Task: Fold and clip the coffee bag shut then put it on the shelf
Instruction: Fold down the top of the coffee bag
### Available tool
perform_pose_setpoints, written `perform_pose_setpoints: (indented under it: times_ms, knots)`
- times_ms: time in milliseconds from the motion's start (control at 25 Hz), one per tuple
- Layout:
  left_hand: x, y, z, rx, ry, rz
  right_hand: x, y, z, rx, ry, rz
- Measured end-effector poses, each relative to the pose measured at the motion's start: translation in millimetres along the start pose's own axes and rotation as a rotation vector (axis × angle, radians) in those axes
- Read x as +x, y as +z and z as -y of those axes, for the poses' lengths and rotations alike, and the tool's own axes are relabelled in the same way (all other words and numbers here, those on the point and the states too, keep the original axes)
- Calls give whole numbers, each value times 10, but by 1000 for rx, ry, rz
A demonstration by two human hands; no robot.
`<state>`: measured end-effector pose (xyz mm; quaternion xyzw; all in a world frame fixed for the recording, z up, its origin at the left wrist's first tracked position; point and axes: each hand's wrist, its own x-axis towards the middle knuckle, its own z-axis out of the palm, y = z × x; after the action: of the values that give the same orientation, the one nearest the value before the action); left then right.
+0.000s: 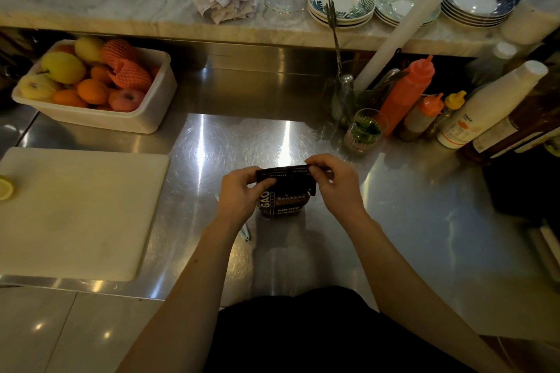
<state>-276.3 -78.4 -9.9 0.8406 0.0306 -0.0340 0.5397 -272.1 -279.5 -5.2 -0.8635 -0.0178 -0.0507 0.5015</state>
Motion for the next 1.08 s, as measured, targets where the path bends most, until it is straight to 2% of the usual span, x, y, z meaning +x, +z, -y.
perform_pose_setpoints:
  times_ms: [160,360,480,880,1000,1080]
  knots:
    - [9,33,27,-8,10,-39,-51,14,-115,104,136,185]
    - [-49,38,30,15,86,-24,-40,103,-129,-31,101,59]
    - [-10,-22,68,63,57,40,-55,151,-128,-57,82,18]
    - [94,94,113,82,28,-32,-13,68,-241,-23,41,204]
    - [120,83,139,83,29,16,-3,126,-232,-20,99,110]
    - [171,3,161,98,45,104,24,144,-231,-47,107,80]
